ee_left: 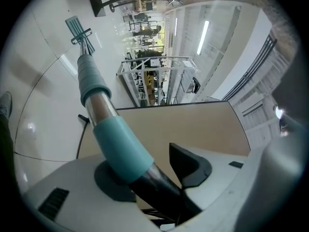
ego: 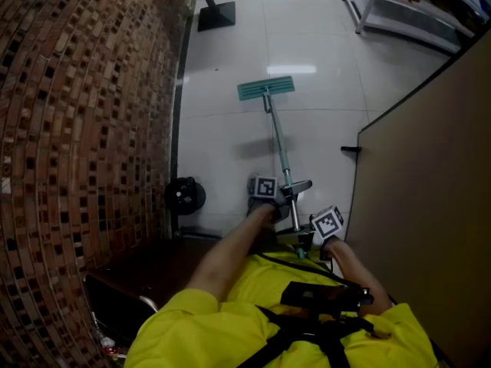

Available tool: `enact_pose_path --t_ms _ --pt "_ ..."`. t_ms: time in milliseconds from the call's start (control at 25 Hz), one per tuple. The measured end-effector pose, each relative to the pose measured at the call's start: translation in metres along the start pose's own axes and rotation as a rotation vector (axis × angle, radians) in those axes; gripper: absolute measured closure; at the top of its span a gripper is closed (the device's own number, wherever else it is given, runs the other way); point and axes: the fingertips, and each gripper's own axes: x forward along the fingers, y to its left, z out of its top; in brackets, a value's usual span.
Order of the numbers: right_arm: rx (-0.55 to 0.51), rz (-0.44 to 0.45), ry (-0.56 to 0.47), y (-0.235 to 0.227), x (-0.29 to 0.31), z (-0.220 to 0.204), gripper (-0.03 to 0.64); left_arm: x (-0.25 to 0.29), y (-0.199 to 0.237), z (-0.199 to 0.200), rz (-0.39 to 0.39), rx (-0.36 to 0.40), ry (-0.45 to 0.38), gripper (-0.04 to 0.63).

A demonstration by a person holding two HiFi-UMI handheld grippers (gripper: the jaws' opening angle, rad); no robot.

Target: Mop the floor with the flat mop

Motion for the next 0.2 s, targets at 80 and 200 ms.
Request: enact_pose_path --t_ms 80,200 --pt "-0.014 0.000 0.005 0.0033 -0.0003 -0.0012 0.466 0.0004 -0.0023 -0.0014 0.003 -0.006 -0.002 0.390" --pt "-0.042 0.005 0.016 0.0087 0.0001 0.0002 0.466 0.0029 -0.0092 0.0009 -0.018 0.011 0.004 0.393"
